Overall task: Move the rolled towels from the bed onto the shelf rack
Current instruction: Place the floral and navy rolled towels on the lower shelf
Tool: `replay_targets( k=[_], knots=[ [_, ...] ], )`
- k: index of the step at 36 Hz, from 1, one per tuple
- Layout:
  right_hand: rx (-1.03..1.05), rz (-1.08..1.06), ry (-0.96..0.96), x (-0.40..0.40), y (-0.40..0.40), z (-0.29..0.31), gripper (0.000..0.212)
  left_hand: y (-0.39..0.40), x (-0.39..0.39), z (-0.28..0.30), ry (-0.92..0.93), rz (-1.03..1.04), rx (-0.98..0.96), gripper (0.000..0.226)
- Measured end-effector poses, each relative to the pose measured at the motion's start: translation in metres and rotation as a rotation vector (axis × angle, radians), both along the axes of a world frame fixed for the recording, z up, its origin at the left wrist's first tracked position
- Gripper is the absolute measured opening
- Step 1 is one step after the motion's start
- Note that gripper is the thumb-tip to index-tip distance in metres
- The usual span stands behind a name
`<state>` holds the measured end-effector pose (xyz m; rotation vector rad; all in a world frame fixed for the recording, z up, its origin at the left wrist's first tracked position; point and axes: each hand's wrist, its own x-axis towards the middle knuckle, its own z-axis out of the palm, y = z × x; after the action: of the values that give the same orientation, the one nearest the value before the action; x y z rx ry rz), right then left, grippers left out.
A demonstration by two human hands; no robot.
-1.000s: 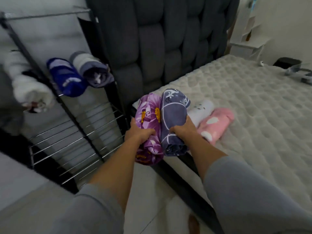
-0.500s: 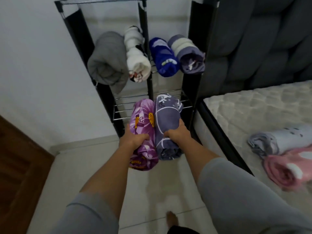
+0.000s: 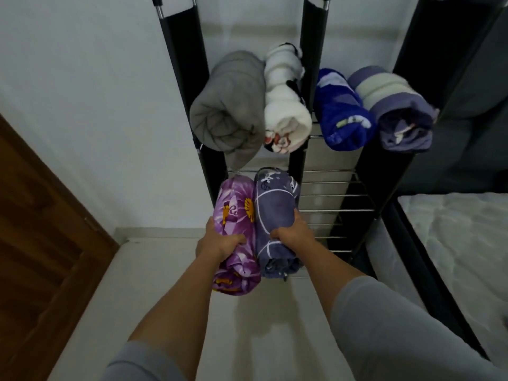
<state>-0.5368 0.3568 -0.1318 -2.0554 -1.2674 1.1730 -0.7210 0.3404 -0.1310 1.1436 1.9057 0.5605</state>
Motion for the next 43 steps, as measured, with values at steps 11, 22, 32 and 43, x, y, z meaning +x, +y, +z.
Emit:
replay_targets(
  k=[11,22,32,43],
  knots=[
    [0.184,-0.028,0.007,-0.003,0.099,-0.062,0.109,0.102,-0.005,-0.055,0.037,-0.042,0.125,0.102],
    [0.393,-0.036,-0.140,0.003,0.163,-0.096,0.095,0.183,0.005,-0.101,0.064,-0.070,0.330,0.104],
    [0.542,-0.044,-0.143,0.003,0.176,-0.133,0.096,0.205,0.004,-0.132,0.094,-0.077,0.463,0.112],
    [0.498,-0.014,-0.122,0.001,0.206,-0.134,0.083,0.233,0.002,-0.133,0.131,-0.098,0.403,0.105]
  ],
)
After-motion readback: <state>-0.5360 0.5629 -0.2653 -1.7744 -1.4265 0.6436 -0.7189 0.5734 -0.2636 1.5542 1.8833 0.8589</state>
